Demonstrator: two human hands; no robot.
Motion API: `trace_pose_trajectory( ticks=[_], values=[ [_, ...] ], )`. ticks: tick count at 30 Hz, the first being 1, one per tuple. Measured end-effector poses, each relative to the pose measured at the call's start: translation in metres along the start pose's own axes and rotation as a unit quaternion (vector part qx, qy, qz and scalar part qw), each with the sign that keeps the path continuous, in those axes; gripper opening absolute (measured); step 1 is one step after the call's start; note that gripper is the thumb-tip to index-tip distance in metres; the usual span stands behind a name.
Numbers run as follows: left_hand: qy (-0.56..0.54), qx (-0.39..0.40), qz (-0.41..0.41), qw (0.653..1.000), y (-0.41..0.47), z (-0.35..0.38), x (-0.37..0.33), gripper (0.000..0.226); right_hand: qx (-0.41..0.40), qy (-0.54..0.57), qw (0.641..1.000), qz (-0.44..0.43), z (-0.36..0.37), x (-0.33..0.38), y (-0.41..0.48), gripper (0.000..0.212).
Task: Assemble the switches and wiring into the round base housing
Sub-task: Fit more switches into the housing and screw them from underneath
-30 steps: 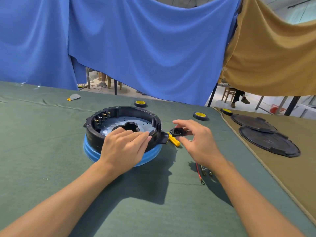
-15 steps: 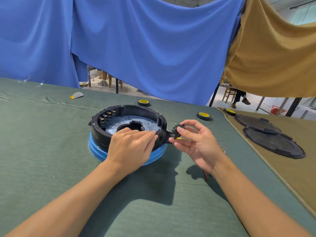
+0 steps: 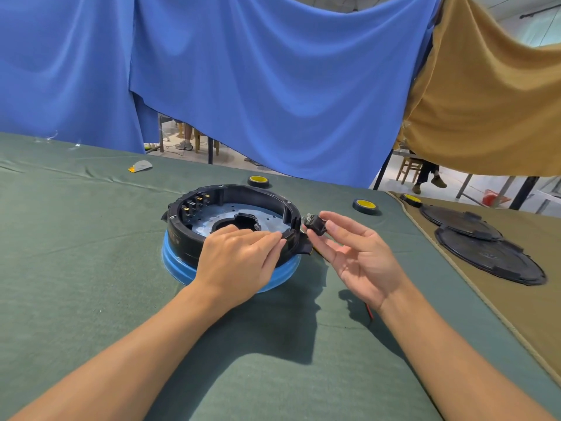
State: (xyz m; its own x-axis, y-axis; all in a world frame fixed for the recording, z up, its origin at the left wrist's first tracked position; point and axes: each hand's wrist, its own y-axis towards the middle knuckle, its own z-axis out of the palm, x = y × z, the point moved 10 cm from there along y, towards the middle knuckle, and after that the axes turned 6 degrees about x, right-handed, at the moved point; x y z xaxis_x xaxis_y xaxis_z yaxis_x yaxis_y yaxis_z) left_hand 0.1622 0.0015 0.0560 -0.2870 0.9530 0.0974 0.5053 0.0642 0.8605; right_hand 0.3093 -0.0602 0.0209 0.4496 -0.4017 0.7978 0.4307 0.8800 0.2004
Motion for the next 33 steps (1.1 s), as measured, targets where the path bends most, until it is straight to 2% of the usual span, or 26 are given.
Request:
trace_pose_trajectory(
  ticks=[3,6,9,15,20,24,29,33],
  values=[
    [0.0,0.004,-0.001,1.0,0.0,0.001,0.0,0.034,-0.006,-0.048,0.999,-0.023,-0.002,0.004,0.002,0.032],
    [-0.001,0.006,-0.005,1.0,0.001,0.001,0.0,0.034,-0.055,-0.171,0.982,-0.057,-0.01,0.012,0.006,0.035],
    [-0.002,0.003,-0.012,1.0,0.002,0.0,0.0,0.033,-0.106,-0.332,0.932,-0.093,-0.01,0.026,0.011,0.035],
    [-0.013,0.008,-0.011,1.0,0.002,0.0,0.001,0.031,-0.08,-0.534,0.835,-0.105,0.009,0.024,0.027,0.029],
    [-0.011,0.013,-0.014,1.0,0.002,0.001,0.0,0.033,-0.061,-0.605,0.784,-0.128,0.019,0.023,0.027,0.031],
    [-0.014,0.02,-0.017,1.0,0.002,0.001,0.0,0.033,-0.058,-0.618,0.774,-0.126,0.021,0.022,0.031,0.029],
    [-0.018,0.022,-0.014,0.999,0.004,-0.001,0.0,0.03,-0.08,-0.686,0.713,-0.126,0.021,0.022,0.034,0.037],
    [-0.021,0.021,-0.021,0.999,0.004,-0.001,0.0,0.031,-0.087,-0.683,0.718,-0.1,0.014,0.022,0.035,0.045]
  ],
)
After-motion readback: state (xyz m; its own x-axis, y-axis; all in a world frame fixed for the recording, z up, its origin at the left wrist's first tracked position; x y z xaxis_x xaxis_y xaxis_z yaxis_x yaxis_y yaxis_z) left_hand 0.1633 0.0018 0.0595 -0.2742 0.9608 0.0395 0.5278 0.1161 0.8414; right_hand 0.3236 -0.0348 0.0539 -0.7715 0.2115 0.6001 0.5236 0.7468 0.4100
